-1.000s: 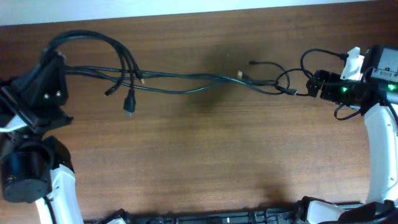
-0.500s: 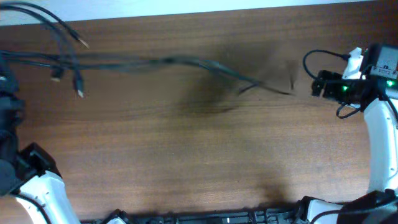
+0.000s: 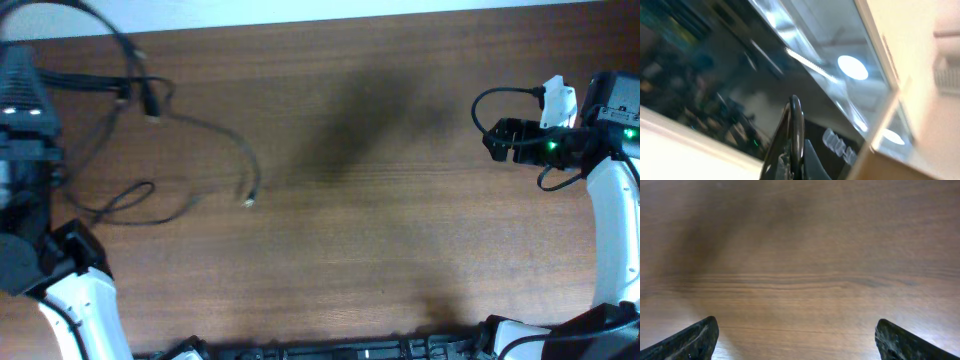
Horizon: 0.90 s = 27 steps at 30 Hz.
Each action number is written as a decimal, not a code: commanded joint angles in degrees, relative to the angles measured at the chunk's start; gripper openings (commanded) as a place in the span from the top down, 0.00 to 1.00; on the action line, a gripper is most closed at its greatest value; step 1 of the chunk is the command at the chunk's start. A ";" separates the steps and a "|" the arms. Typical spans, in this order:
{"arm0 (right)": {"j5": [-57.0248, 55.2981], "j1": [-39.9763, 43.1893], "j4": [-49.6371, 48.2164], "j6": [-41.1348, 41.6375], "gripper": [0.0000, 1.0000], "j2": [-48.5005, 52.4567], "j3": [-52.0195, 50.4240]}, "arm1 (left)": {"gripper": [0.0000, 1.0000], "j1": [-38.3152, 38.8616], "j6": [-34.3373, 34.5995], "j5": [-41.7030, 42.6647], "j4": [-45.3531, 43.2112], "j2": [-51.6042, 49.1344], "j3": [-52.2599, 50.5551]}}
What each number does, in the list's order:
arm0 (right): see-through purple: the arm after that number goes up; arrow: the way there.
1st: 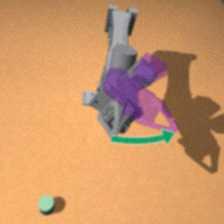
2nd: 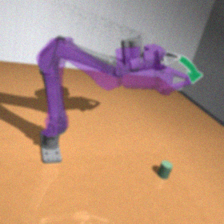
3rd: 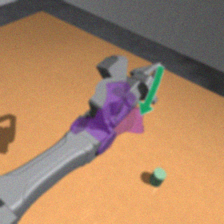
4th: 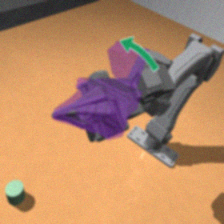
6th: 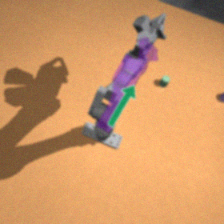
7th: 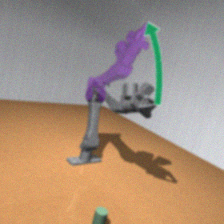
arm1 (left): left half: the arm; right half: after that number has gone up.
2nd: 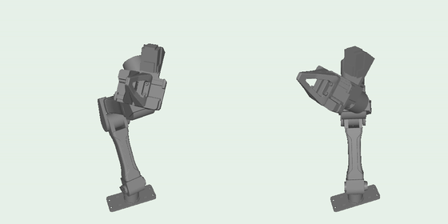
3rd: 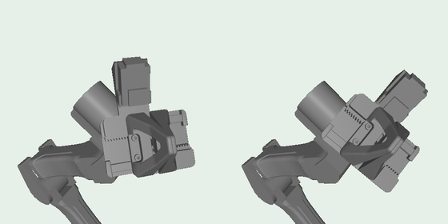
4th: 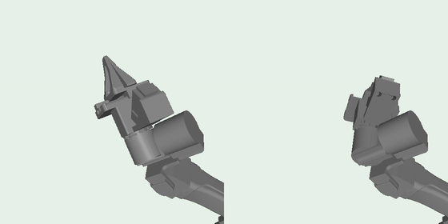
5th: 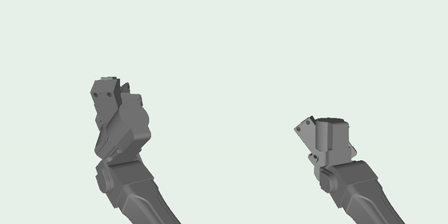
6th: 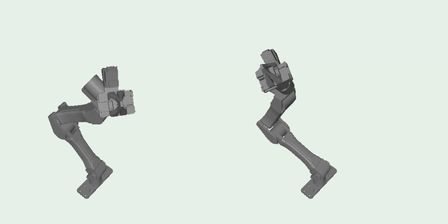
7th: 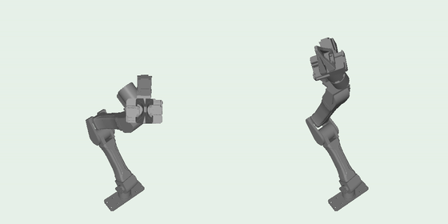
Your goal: Untangle cables
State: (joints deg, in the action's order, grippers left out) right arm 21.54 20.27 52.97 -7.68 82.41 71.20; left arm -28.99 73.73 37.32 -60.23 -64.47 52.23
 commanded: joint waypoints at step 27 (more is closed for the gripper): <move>27.80 -0.09 2.62 -0.15 0.01 -6.21 0.07 | 0.01 44.22 -75.12 -40.13 81.59 -4.87 0.98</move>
State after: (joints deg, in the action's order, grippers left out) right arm 44.25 20.27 55.42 -7.75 76.75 71.20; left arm 15.35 0.34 1.61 20.40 -73.67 53.10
